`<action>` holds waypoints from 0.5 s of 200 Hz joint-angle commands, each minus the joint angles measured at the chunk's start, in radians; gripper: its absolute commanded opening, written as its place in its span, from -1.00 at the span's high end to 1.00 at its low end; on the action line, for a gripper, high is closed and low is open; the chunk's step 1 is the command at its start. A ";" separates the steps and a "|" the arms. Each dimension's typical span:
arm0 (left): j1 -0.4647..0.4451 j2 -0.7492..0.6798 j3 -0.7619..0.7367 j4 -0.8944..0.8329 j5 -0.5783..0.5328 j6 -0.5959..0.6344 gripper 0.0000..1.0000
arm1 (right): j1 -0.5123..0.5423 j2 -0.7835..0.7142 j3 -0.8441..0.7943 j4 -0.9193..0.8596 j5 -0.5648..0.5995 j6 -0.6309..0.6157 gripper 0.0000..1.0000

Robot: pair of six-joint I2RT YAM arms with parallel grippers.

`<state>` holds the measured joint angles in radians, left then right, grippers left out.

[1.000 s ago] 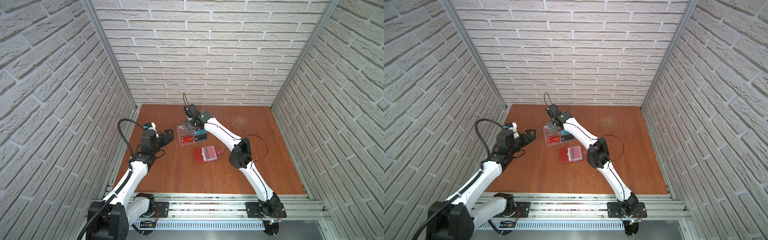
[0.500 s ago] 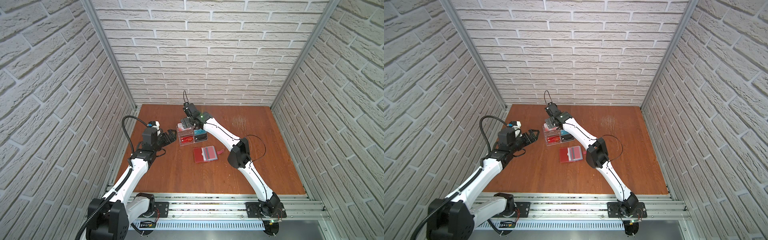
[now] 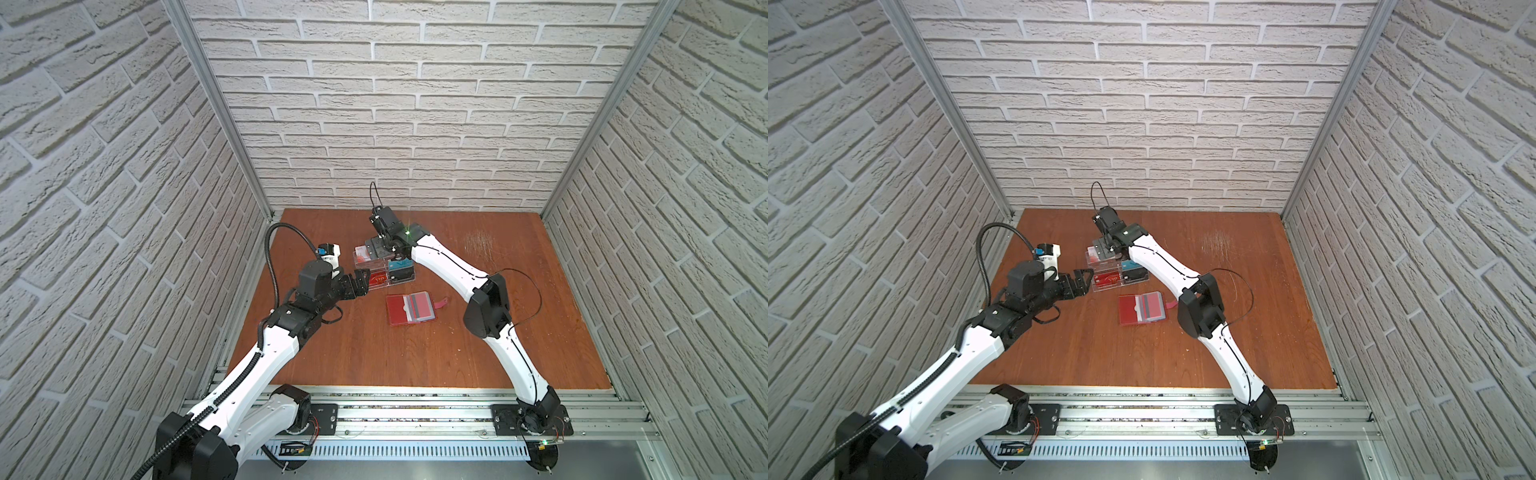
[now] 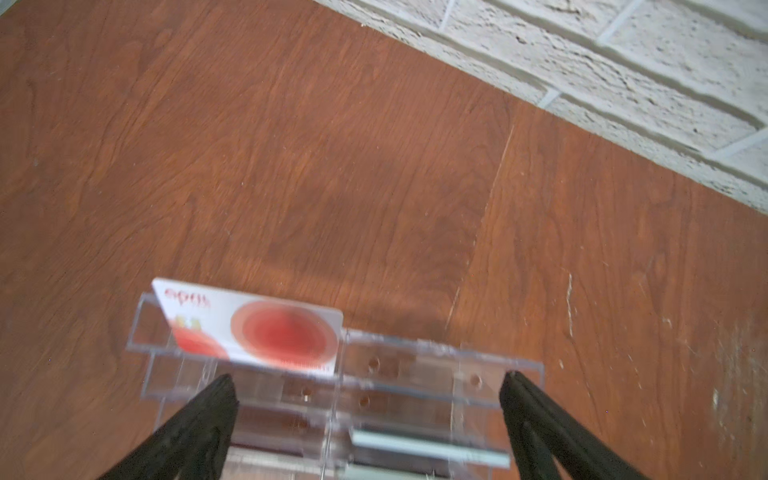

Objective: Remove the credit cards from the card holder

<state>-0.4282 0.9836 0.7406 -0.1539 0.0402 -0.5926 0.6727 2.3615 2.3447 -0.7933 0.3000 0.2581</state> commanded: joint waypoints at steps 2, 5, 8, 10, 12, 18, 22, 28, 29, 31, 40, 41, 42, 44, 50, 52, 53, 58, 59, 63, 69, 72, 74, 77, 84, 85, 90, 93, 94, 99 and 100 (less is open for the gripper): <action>-0.060 -0.002 0.038 0.017 -0.061 0.080 -0.96 | -0.047 -0.249 -0.185 0.089 -0.046 0.087 -0.99; -0.070 0.001 0.040 0.017 -0.069 0.089 -0.96 | -0.052 -0.270 -0.214 0.095 -0.049 0.093 -1.00; -0.082 0.007 0.045 0.019 -0.074 0.097 -0.96 | -0.058 -0.292 -0.246 0.102 -0.053 0.097 -1.00; -0.090 0.010 0.047 0.020 -0.080 0.103 -0.96 | -0.064 -0.315 -0.278 0.110 -0.056 0.101 -1.00; -0.097 0.015 0.050 0.021 -0.085 0.111 -0.96 | -0.066 -0.321 -0.287 0.112 -0.058 0.103 -0.99; -0.122 0.028 0.060 0.026 -0.099 0.134 -0.97 | -0.078 -0.367 -0.345 0.126 -0.065 0.109 -0.99; -0.140 0.038 0.065 0.030 -0.107 0.150 -0.96 | -0.086 -0.404 -0.385 0.137 -0.070 0.114 -1.00; -0.165 0.055 0.075 0.034 -0.121 0.170 -0.96 | -0.100 -0.453 -0.445 0.149 -0.077 0.123 -1.00; -0.169 0.058 0.077 0.034 -0.124 0.175 -0.96 | -0.102 -0.459 -0.455 0.151 -0.078 0.124 -1.00; -0.177 0.067 0.081 0.036 -0.127 0.185 -0.96 | -0.106 -0.477 -0.475 0.155 -0.082 0.127 -0.99; -0.209 0.102 0.100 0.044 -0.147 0.224 -0.96 | -0.128 -0.543 -0.568 0.178 -0.104 0.137 -1.00; -0.214 0.107 0.102 0.044 -0.149 0.227 -0.97 | -0.131 -0.550 -0.576 0.181 -0.105 0.138 -1.00; -0.217 0.111 0.105 0.044 -0.151 0.230 -0.96 | -0.133 -0.559 -0.588 0.184 -0.108 0.139 -1.00; -0.223 0.120 0.107 0.045 -0.155 0.234 -0.96 | -0.139 -0.573 -0.607 0.188 -0.112 0.142 -1.00; -0.242 0.143 0.123 0.048 -0.169 0.253 -0.96 | -0.151 -0.615 -0.664 0.202 -0.123 0.146 -1.00; -0.247 0.153 0.127 0.050 -0.172 0.257 -0.96 | -0.156 -0.630 -0.683 0.205 -0.125 0.147 -1.00; -0.249 0.158 0.131 0.050 -0.175 0.259 -0.96 | -0.160 -0.642 -0.700 0.208 -0.127 0.148 -1.00; -0.261 0.180 0.144 0.052 -0.186 0.272 -0.96 | -0.168 -0.668 -0.734 0.212 -0.131 0.147 -1.00; -0.263 0.184 0.147 0.052 -0.188 0.275 -0.96 | -0.170 -0.677 -0.743 0.213 -0.133 0.147 -0.99; -0.272 0.202 0.158 0.053 -0.195 0.286 -0.96 | -0.177 -0.699 -0.774 0.215 -0.137 0.147 -0.99; -0.282 0.229 0.174 0.053 -0.208 0.304 -0.96 | -0.190 -0.738 -0.826 0.216 -0.142 0.145 -1.00; -0.287 0.241 0.183 0.054 -0.215 0.314 -0.96 | -0.194 -0.751 -0.842 0.216 -0.143 0.145 -1.00; -0.290 0.251 0.188 0.053 -0.220 0.318 -0.96 | -0.196 -0.760 -0.858 0.218 -0.144 0.145 -1.00; -0.294 0.261 0.197 0.054 -0.230 0.327 -0.96 | -0.201 -0.777 -0.880 0.219 -0.147 0.145 -1.00; -0.299 0.290 0.215 0.057 -0.254 0.340 -0.96 | -0.210 -0.812 -0.932 0.223 -0.138 0.162 -0.99; -0.299 0.295 0.217 0.058 -0.258 0.341 -0.96 | -0.210 -0.816 -0.938 0.223 -0.138 0.163 -0.99; -0.300 0.313 0.224 0.068 -0.285 0.337 -0.96 | -0.214 -0.839 -0.973 0.225 -0.134 0.171 -0.99; -0.300 0.325 0.228 0.071 -0.307 0.326 -0.96 | -0.215 -0.852 -0.995 0.229 -0.135 0.170 -1.00; -0.300 0.327 0.231 0.071 -0.315 0.321 -0.96 | -0.215 -0.855 -1.001 0.230 -0.136 0.169 -1.00; -0.300 0.345 0.242 0.068 -0.350 0.297 -0.96 | -0.217 -0.874 -1.033 0.234 -0.139 0.166 -1.00; -0.300 0.348 0.244 0.067 -0.357 0.295 -0.96 | -0.217 -0.877 -1.039 0.234 -0.140 0.166 -1.00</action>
<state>-0.7231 1.2724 0.9306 -0.1394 -0.1558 -0.3229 0.4534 1.5585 1.4387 -0.6071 0.1867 0.3950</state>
